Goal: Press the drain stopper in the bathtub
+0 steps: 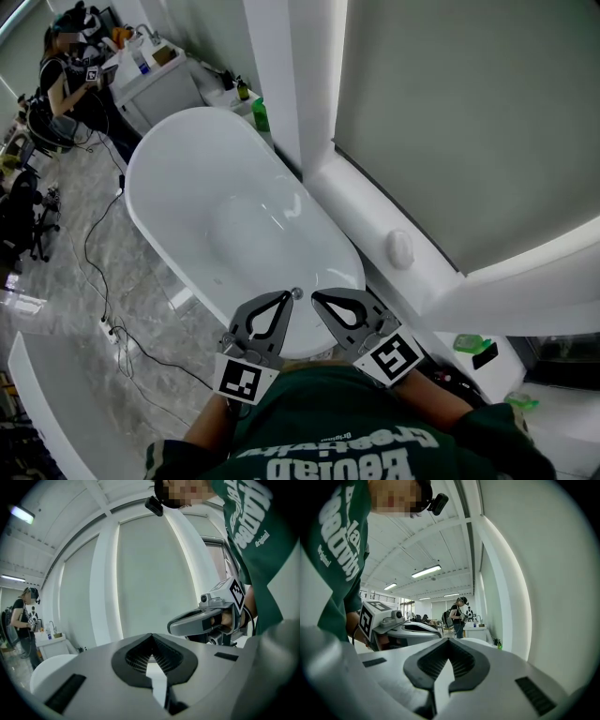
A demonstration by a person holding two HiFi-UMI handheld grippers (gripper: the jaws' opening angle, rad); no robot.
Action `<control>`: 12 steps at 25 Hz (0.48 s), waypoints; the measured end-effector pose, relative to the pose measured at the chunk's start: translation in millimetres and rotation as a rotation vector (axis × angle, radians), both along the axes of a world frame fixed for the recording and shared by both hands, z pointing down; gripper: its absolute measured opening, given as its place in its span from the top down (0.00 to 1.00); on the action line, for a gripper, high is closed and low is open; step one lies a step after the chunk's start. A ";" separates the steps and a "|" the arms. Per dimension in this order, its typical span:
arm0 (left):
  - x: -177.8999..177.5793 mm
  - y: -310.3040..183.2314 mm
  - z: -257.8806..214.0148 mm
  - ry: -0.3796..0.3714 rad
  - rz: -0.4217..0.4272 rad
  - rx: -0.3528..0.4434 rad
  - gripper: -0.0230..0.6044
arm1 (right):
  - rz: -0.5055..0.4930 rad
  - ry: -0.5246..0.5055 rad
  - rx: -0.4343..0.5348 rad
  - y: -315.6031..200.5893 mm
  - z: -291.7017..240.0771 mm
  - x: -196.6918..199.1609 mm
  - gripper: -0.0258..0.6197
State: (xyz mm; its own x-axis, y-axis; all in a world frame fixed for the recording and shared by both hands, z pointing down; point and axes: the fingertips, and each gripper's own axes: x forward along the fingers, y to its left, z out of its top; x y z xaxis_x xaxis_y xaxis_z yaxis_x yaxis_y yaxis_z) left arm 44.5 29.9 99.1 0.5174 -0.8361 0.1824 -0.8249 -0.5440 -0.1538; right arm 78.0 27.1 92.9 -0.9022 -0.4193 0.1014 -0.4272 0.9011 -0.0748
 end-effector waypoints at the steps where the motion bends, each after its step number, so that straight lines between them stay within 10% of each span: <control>1: -0.7 -0.1 0.7 0.000 -0.004 -0.006 0.95 | -0.005 0.001 0.001 -0.4 -0.4 -1.7 0.94; 12: -13.5 0.9 -5.2 -0.022 0.003 0.040 0.95 | -0.029 0.016 0.005 1.0 -1.0 -18.6 0.94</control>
State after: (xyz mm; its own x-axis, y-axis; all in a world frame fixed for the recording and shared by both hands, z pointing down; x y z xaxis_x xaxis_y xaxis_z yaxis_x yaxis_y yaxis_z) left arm 31.0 30.8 93.9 0.5161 -0.8414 0.1604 -0.8195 -0.5395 -0.1933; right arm 59.4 28.1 92.0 -0.9120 -0.3940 0.1141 -0.4024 0.9133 -0.0631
